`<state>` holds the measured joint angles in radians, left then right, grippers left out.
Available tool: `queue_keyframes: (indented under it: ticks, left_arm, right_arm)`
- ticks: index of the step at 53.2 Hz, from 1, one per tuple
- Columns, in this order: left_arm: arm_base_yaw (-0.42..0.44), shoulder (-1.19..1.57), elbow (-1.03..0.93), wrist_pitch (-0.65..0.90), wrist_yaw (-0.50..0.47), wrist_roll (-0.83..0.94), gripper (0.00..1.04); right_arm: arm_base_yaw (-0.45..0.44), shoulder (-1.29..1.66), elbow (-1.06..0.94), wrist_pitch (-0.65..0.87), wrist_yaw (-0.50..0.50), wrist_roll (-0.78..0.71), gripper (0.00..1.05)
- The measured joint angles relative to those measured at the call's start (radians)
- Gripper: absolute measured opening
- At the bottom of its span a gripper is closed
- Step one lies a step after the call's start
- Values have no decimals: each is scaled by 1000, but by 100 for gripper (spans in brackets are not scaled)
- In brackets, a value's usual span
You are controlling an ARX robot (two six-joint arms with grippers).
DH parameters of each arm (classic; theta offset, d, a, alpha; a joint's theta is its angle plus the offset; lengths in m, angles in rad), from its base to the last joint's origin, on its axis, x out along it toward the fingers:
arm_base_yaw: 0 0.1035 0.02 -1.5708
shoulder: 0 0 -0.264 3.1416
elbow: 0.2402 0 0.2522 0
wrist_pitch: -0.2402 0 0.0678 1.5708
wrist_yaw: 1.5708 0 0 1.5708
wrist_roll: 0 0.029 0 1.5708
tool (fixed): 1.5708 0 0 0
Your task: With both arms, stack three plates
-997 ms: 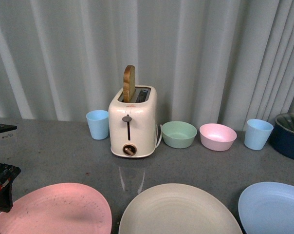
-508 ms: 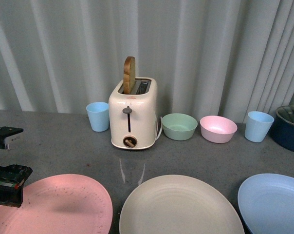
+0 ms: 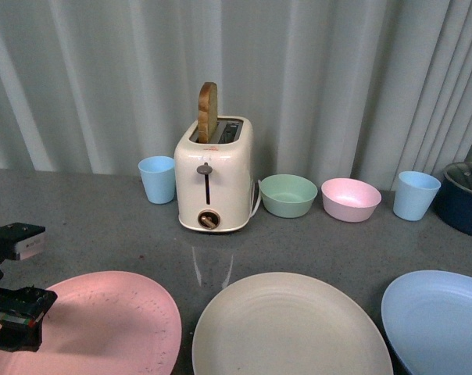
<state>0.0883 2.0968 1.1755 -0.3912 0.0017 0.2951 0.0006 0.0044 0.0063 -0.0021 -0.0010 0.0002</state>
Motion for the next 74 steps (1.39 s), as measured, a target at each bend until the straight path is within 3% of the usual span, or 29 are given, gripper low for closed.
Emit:
queue_keyframes:
  ticks: [8,10,32,40,74]
  left_arm:
    - [0,7,-2,6,-2,1,98]
    - [0,7,-2,6,-2,2,93]
    - [-1,23,-19,50,-26,18,26]
    - [-1,21,-17,60,-15,15,8]
    - [57,-37,110,-53,-26,93,4]
  right_arm:
    - [0,0,0,0,0,0,97]
    - [0,0,0,0,0,0,97]
    - [0,0,0,0,0,0,97]
    - [0,0,0,0,0,0,97]
    - [0,0,0,0,0,0,97]
